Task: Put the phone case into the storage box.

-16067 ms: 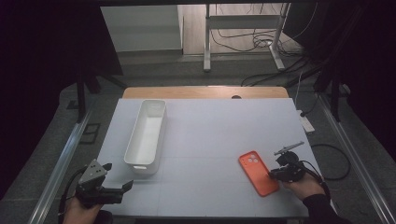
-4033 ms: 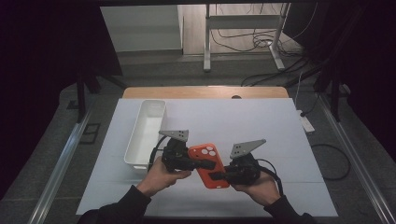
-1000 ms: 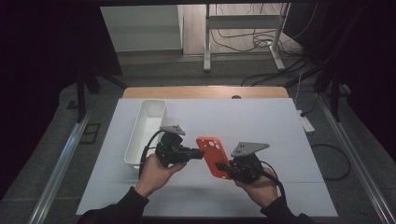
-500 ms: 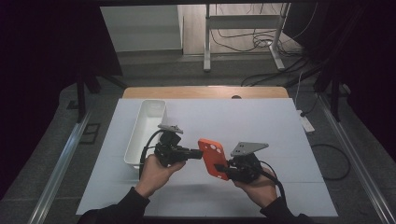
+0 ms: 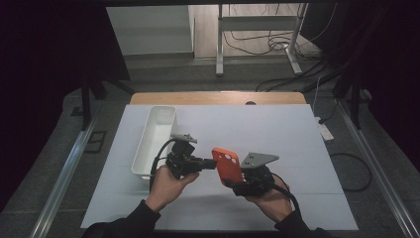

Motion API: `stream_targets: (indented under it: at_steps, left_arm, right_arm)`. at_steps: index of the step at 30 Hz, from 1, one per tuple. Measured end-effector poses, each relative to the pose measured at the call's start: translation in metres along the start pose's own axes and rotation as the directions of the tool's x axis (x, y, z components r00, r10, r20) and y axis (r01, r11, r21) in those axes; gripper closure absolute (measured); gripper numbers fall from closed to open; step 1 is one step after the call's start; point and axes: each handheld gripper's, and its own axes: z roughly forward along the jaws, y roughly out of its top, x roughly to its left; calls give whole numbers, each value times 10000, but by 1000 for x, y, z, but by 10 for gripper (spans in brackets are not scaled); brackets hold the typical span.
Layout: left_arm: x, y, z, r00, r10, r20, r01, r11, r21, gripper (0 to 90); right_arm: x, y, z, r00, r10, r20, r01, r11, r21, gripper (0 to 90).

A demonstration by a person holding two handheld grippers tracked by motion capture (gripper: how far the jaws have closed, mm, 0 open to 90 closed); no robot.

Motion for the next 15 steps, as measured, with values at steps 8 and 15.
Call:
stream_targets:
  at_steps: [8,15]
  left_arm:
    - [3,0,-2,9981,132,-600,-136,9999,-52,891]
    - [7,1,-5,9972,65,-746,-77,9998,-162,890]
  right_arm:
    - [-8,-1,-4,9983,587,-34,-587,9983,-1,201]
    - [-10,-5,-8,9981,572,206,-575,9983,126,78]
